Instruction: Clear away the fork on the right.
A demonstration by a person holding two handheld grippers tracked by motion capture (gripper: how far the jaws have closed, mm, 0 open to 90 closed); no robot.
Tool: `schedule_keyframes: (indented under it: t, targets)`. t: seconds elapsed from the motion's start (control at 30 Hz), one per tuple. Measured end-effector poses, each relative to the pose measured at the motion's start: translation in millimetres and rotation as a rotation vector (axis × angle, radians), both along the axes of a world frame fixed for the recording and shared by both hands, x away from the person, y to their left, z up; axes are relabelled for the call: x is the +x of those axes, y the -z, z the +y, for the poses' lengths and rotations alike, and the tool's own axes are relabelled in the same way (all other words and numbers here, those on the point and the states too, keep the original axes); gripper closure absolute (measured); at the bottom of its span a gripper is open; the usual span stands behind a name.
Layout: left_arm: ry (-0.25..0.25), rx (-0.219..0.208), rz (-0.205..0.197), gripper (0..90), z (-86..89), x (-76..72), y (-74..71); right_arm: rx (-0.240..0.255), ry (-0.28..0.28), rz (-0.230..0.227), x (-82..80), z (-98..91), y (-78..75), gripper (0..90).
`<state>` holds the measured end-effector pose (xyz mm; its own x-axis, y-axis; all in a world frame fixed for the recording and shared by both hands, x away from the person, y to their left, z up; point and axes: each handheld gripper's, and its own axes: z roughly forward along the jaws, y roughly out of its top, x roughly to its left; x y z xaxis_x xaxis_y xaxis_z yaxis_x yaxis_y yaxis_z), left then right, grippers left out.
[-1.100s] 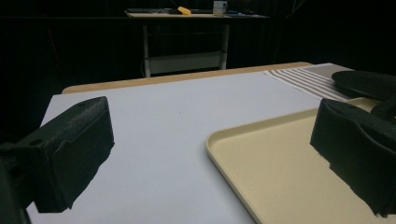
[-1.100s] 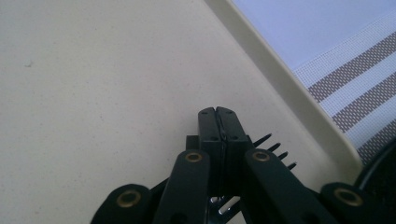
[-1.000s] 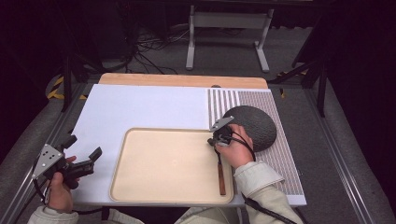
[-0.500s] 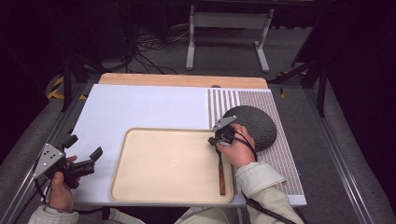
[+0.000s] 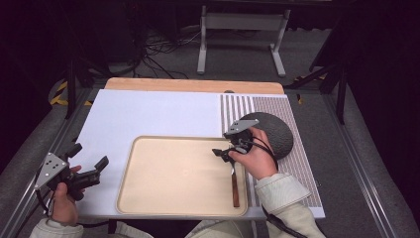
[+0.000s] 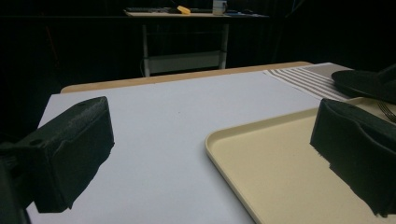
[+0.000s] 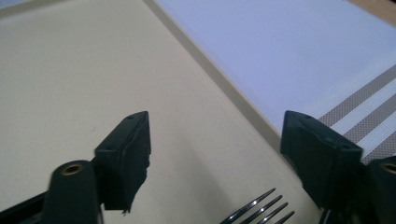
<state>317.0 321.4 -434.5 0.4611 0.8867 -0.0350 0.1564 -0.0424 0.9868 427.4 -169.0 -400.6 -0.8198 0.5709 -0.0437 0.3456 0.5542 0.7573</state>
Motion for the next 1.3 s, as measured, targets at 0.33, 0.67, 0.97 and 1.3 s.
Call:
schedule_keyframes:
  t: [0.33,0.67,0.97,1.3]
  targets:
    - [0.001,0.000,0.003,0.1,-0.3,-0.1,0.1,0.056,-0.009,-0.069,-12.5,-15.2,-22.7,16.9]
    - [-0.001,-0.003,0.002,0.2,-0.7,-0.3,0.0,0.112,-0.024,-0.146,-25.7,-39.3,-35.3,16.1]
    - [-0.004,-0.004,0.003,0.2,-1.2,-0.3,0.1,0.166,0.001,-0.196,-40.3,-67.7,-40.0,15.7]
    - [-0.006,-0.004,0.004,0.2,-1.3,-0.3,0.2,0.224,0.045,-0.236,-55.6,-101.5,-34.6,15.6]
